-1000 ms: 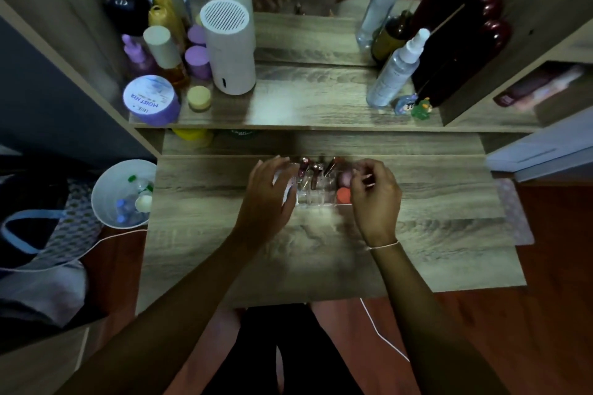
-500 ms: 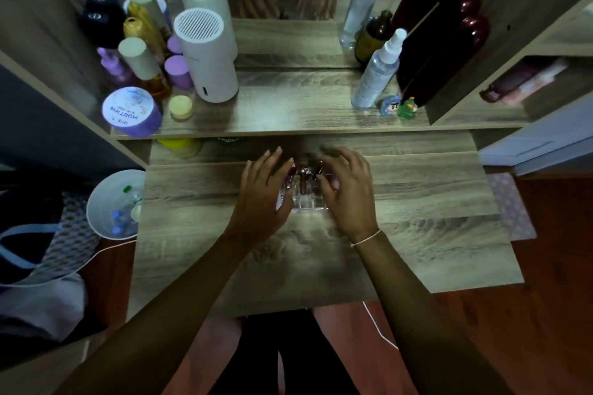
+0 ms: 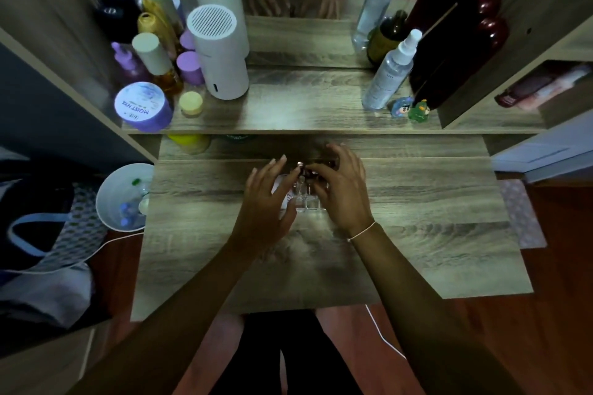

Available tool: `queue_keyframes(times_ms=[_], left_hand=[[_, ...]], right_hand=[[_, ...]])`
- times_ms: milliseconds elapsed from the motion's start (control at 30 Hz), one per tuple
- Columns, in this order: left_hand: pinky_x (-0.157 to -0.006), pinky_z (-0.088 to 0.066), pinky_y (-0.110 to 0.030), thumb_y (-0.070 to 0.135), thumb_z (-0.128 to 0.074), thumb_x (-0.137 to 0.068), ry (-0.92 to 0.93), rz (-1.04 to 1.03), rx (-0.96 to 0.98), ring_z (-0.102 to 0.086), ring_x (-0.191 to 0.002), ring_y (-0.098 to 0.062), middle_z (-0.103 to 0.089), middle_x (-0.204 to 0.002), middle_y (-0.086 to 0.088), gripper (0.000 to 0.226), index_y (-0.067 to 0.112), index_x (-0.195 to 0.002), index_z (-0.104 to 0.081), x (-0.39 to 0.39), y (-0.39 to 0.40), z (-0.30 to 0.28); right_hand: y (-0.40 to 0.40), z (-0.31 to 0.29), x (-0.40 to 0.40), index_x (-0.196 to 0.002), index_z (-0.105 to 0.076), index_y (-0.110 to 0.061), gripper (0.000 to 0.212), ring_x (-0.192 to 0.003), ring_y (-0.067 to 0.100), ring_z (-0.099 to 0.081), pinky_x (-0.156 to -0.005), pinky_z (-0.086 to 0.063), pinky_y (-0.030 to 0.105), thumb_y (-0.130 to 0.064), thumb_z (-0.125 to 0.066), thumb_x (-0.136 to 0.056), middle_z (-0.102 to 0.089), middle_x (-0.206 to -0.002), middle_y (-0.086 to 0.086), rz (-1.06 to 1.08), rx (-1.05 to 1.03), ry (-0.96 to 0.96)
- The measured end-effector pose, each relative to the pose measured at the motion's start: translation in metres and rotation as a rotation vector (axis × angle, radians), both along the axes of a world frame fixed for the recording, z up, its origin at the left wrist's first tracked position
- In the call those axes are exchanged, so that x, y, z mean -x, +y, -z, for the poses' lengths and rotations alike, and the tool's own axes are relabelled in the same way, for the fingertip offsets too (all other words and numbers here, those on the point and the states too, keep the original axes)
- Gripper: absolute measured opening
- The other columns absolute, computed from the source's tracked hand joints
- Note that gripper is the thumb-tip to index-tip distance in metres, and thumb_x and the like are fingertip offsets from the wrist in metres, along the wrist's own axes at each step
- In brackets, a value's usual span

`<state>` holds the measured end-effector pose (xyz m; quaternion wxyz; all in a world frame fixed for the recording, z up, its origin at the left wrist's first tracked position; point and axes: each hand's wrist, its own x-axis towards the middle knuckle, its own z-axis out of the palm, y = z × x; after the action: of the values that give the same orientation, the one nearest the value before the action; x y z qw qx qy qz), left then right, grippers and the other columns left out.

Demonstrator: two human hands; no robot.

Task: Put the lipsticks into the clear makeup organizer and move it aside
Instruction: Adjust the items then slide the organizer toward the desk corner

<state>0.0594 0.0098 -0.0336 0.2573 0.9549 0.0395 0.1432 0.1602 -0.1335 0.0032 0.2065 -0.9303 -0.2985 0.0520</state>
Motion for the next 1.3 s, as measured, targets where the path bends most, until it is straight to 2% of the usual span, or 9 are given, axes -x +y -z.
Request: queue_keyframes(times_ms=[133,333,900,1200,1300], left_hand=[[-0.112,-0.019,-0.052,0.022,-0.061,-0.083,0.006,0.023,-0.029,-0.032,-0.136,-0.034,-0.038,-0.147,-0.02,0.056,0.015,-0.137,-0.046,0.001,0.001,0.0],[-0.11,-0.018,-0.052,0.016,-0.067,-0.08,-0.015,0.036,-0.07,-0.036,-0.134,-0.037,-0.041,-0.144,-0.023,0.057,0.014,-0.134,-0.051,0.003,0.002,-0.002],[-0.111,-0.018,-0.052,0.019,-0.063,-0.082,0.001,0.031,-0.027,-0.035,-0.135,-0.036,-0.038,-0.146,-0.022,0.056,0.014,-0.136,-0.049,0.002,0.001,-0.003],[-0.111,-0.019,-0.053,0.018,-0.065,-0.081,0.001,0.036,-0.024,-0.034,-0.136,-0.035,-0.037,-0.147,-0.021,0.058,0.014,-0.137,-0.048,0.001,0.001,-0.003],[-0.112,-0.018,-0.052,0.018,-0.065,-0.081,-0.002,0.04,-0.015,-0.033,-0.136,-0.034,-0.037,-0.147,-0.021,0.059,0.015,-0.137,-0.046,0.0,0.0,-0.004]], right_hand=[[-0.003,0.003,0.0,-0.107,-0.07,-0.021,0.023,-0.147,0.036,-0.021,-0.119,-0.019,0.058,-0.021,-0.07,-0.084,-0.042,-0.149,0.013,0.028,-0.033,0.005],[-0.007,0.007,0.0,-0.108,-0.068,-0.021,0.022,-0.149,0.032,-0.013,-0.121,-0.015,0.057,-0.024,-0.068,-0.086,-0.039,-0.152,0.009,0.04,-0.048,0.024],[-0.008,0.004,0.002,-0.11,-0.069,-0.016,0.023,-0.15,0.031,-0.01,-0.121,-0.014,0.056,-0.023,-0.066,-0.088,-0.038,-0.152,0.009,0.027,-0.04,0.039],[-0.009,0.003,0.001,-0.111,-0.068,-0.018,0.026,-0.15,0.03,-0.009,-0.12,-0.016,0.056,-0.026,-0.068,-0.086,-0.038,-0.152,0.007,0.035,-0.028,0.051],[-0.011,0.001,0.001,-0.112,-0.068,-0.018,0.027,-0.151,0.03,-0.008,-0.122,-0.012,0.054,-0.026,-0.067,-0.087,-0.036,-0.153,0.007,0.035,-0.016,0.055]])
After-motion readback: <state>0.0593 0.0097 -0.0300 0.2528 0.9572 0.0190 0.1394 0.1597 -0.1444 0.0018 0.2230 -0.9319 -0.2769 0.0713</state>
